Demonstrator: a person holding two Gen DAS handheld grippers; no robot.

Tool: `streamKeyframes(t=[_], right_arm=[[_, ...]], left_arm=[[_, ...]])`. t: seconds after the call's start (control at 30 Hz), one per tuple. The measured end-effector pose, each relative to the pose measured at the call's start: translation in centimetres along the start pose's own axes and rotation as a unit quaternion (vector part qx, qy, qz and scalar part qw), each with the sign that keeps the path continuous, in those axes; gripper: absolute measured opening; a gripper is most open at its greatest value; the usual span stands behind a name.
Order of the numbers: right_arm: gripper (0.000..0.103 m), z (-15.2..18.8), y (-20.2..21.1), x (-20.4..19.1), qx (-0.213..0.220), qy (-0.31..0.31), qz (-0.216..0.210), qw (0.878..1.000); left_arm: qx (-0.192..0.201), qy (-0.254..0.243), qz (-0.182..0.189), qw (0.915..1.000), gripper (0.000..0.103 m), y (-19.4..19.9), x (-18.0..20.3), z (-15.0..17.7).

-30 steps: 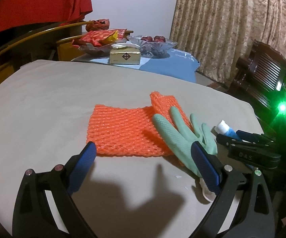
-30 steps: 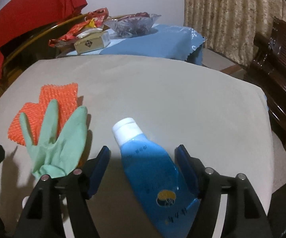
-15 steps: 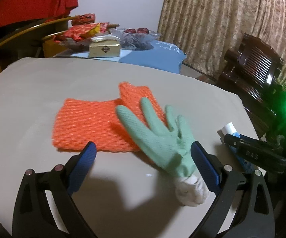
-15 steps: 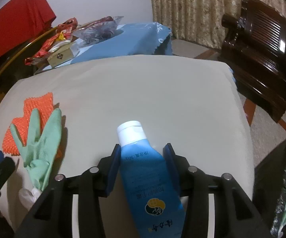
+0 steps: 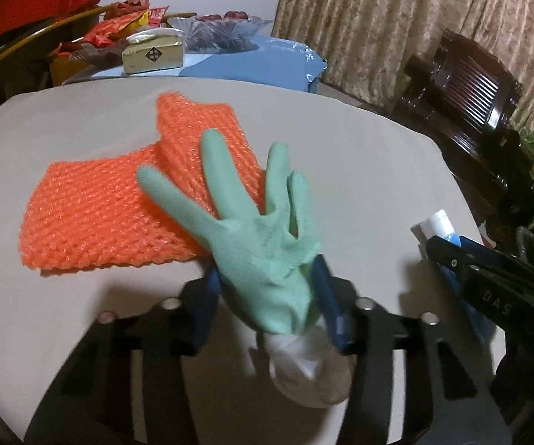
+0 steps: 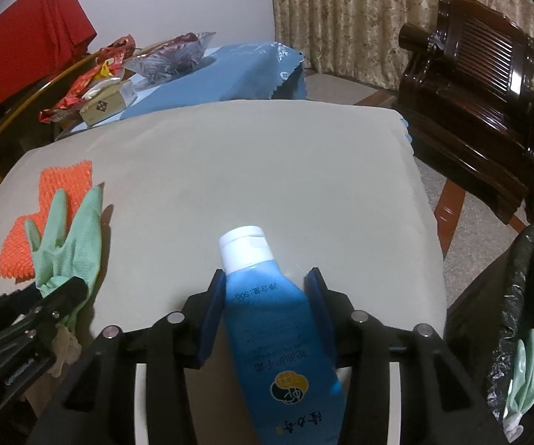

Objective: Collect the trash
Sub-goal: 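Grasp the second green glove with the left gripper while the right gripper holds the tube, then carry the glove and blue tube toward the black bin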

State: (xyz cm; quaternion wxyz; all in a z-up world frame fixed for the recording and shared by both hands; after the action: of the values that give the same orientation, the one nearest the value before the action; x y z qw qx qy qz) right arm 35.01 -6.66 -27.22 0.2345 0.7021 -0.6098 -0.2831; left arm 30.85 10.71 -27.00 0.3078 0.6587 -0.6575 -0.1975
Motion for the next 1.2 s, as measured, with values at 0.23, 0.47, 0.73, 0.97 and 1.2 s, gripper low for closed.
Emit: streamKeyframes(t=[0.23, 0.47, 0.73, 0.97, 1.2], right_arm=[[0.045, 0.2, 1.5, 0.2, 0.007, -0.007, -0.011, 1.000], [0.044, 1.2, 3.0, -0.1, 0.000, -0.005, -0.021, 1.000], [0.044, 2.9, 3.4, -0.4, -0.017, 0.001, -0.024, 1.000], [0.044, 2.6, 4.4, -0.5, -0.011, 0.003, -0.028, 1.000], [0.044, 1.5, 6.5, -0.5, 0.012, 0.001, -0.036, 0.999]], left_arm=[[0.012, 0.001, -0.002, 0.9999, 0.035, 2.4, 0.1, 0.0], [-0.009, 0.005, -0.001, 1.0000, 0.048, 4.6, 0.1, 2.4], [-0.030, 0.019, -0.008, 0.9993, 0.050, 5.4, -0.5, 4.9], [-0.019, 0.006, -0.001, 0.9998, 0.027, 6.8, 0.4, 4.8], [0.015, 0.006, 0.011, 0.9998, 0.026, 9.7, 1.3, 3.5]])
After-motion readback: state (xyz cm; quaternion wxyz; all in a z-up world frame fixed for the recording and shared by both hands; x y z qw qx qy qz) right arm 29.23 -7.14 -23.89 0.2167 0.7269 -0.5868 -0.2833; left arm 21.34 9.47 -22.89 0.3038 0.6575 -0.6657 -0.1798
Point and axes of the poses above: each gripper's, at about its wrist camera, not at the fingertips, and y roughly against the way its jaws point, x to its right, z to its underside, the point moved 8 cm from there along -y, roughly the way its jaws point, and after that the axes turned 8 degrees about x, right-handed, at the moved point
